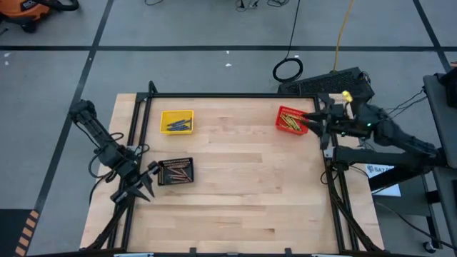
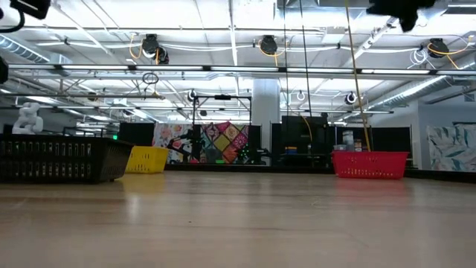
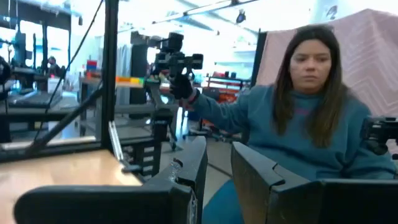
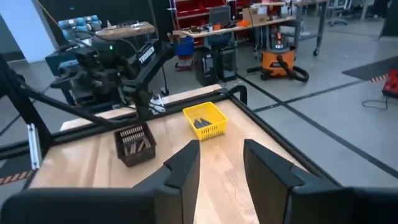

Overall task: Sort crayons
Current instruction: Return to Home Position

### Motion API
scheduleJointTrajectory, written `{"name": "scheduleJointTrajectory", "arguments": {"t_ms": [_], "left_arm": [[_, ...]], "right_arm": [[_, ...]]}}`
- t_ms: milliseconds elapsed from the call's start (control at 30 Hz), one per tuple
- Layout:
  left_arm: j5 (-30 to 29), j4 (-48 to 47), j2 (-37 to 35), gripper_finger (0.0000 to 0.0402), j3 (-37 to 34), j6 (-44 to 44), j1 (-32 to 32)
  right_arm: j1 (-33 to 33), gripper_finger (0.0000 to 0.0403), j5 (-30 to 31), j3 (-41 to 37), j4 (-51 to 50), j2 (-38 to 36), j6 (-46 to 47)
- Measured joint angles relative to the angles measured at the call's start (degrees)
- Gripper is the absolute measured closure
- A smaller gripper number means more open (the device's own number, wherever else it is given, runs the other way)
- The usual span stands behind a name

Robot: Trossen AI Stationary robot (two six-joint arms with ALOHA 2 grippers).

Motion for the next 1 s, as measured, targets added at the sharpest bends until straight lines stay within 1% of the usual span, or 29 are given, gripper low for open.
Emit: {"name": "scheduleJointTrajectory", "arguments": {"t_ms": [133,300,367,567,667,800,1000], "left_arm": [[0.52,-2.57,0.00,0.0322,0.00,-0.81,0.00],[0.52,-5.86,0.01,0.0322,0.02,-0.83,0.00],[0.52,-6.38,0.00,0.0322,0.02,-0.82,0.02],[0.55,-6.89,-0.24,0.0322,0.02,-0.76,0.00],[0.68,-7.35,-2.05,0.0322,0.02,-0.81,0.01],[3.03,-11.44,-7.71,0.0322,0.02,-0.92,0.00],[3.08,-16.12,-15.95,0.0322,0.04,-0.49,0.02]], "right_arm": [[-0.02,0.0292,-0.76,-8.82,7.42,-2.94,-0.37],[-0.02,0.0292,-7.01,-19.05,19.52,-5.74,-0.85],[-0.02,0.0292,-7.43,-21.70,22.04,-6.51,-1.14],[-0.02,0.0292,-7.41,-25.53,23.44,-8.42,-1.63],[-0.02,0.0292,-7.41,-26.87,24.27,-9.60,-1.98],[-0.02,0.0292,-7.41,-28.63,24.21,-11.89,-2.09],[-0.02,0.0292,-7.43,-30.12,24.17,-15.10,-3.69]]}}
